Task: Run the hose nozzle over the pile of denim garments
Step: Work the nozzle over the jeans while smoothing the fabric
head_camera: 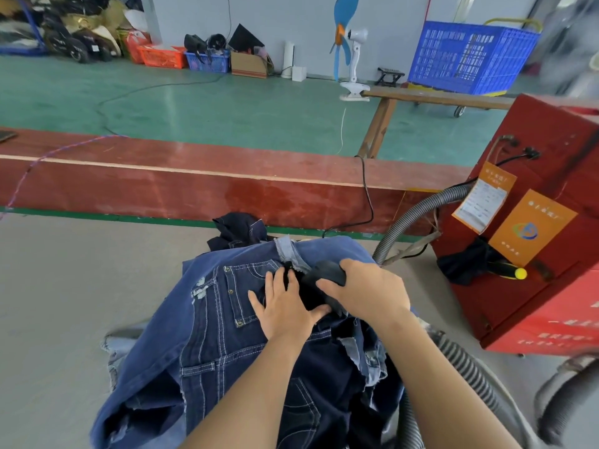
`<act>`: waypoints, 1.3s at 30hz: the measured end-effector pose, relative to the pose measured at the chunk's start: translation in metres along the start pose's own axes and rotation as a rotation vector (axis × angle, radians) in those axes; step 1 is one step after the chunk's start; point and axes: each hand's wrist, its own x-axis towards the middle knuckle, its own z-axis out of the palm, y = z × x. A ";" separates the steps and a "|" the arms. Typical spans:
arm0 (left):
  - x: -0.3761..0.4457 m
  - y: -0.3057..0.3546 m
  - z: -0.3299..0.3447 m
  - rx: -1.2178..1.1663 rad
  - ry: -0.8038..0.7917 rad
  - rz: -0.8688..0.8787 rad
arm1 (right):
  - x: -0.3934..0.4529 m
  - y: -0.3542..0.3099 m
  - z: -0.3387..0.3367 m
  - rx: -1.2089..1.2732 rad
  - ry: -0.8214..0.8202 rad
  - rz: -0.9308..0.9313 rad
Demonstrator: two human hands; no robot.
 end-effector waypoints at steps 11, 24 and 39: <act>0.001 -0.001 -0.004 0.028 -0.086 0.019 | -0.009 0.027 -0.029 0.142 -0.103 0.053; 0.001 0.000 -0.003 -0.001 -0.063 -0.004 | 0.006 0.001 -0.012 0.269 0.062 0.078; 0.002 0.002 -0.004 0.016 -0.071 -0.010 | 0.005 -0.002 0.002 0.117 -0.030 0.080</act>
